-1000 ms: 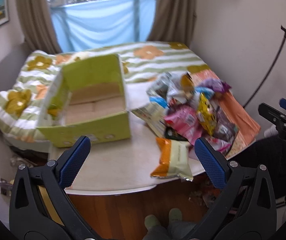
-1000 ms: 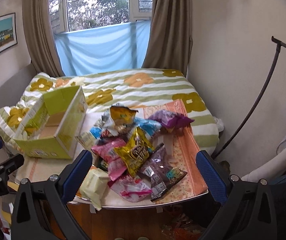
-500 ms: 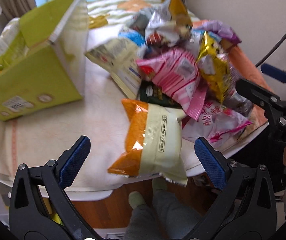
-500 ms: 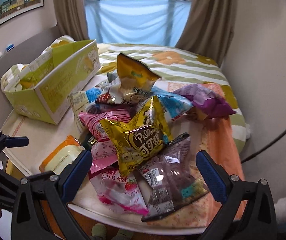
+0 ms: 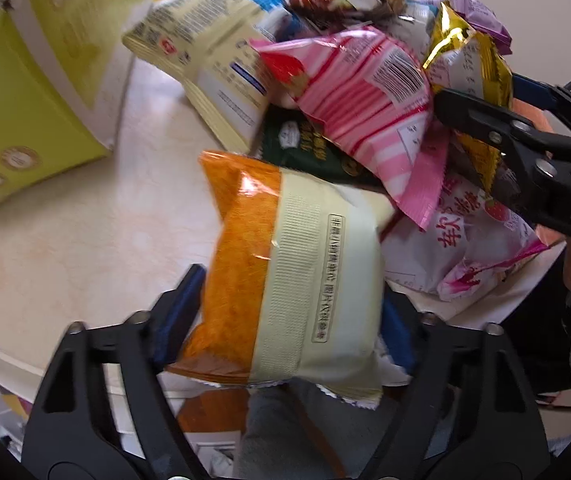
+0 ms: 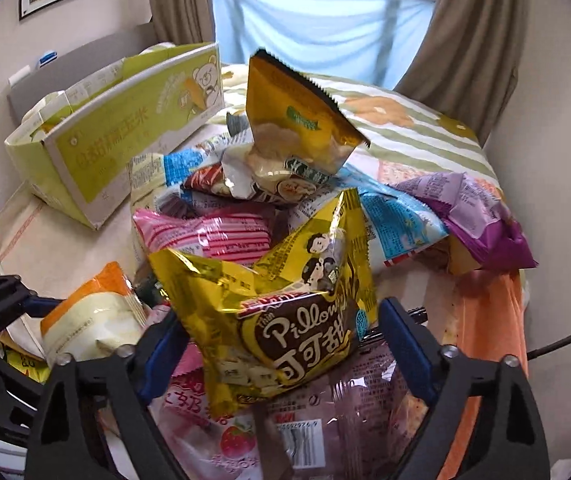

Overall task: Organize snacks
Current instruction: 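Grasp orange-white chip bag with left tool while right tool grasps yellow Pillow bag, then carry both bags over the yellow box and release them inside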

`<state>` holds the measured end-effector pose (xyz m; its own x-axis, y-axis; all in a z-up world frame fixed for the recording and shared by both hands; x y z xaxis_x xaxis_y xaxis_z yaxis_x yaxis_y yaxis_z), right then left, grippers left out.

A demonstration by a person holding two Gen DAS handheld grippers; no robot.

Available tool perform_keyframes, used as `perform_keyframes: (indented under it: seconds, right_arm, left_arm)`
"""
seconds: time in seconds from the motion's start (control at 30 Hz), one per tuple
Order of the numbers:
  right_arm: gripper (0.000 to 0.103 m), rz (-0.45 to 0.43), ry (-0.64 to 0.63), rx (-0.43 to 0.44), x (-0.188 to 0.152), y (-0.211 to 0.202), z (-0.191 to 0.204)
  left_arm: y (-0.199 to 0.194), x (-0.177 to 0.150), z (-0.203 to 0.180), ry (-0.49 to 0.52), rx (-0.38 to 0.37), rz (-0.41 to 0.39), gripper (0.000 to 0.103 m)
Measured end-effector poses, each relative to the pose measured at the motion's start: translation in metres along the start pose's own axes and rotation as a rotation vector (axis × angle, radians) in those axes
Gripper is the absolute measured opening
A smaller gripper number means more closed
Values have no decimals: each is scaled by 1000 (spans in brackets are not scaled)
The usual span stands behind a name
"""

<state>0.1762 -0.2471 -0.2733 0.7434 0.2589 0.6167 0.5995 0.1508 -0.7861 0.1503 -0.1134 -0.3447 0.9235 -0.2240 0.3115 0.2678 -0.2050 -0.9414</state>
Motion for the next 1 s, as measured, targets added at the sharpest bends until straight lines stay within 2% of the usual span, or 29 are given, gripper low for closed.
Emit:
perform_keyframes:
  seconds: [0.1,0.27,0.43,0.6,0.83,1.0]
  right_arm:
    - [74,18,-10,25,-2,5,0]
    - [67,14,-20,47,-1,4,-3]
    - [60,1,-17,48,1,-5,-2]
    - [57,-16,30,71,4,-20,-6]
    - [56,-68,64,74,17,-56,-7]
    - [55,-112,33,80,39,-83,3]
  left_arm:
    - [-1,-1,-1,9,2,-9,69]
    - [-6,-3,2,-6,6,-11,63]
    - [-23,-1,10,-10,22,-21,63]
    - [-44,5,11,-23,41,-46,63]
    - [-96,8,8,-55,49,-136,63]
    - [-144,18,24,-79,58,-230,63]
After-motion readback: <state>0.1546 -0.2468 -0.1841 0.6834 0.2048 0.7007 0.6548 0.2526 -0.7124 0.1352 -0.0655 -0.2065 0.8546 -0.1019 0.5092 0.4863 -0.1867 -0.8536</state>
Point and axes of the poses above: each gripper's, at about its wrist camera, not at the fingertips, and y roughly the way its jaws point, z to its left, x to its top, the point moved 4 cm from there along y, roughly the way its jaws point, and after that the axes turned 1 degree about -z, right-handed, at the moved point
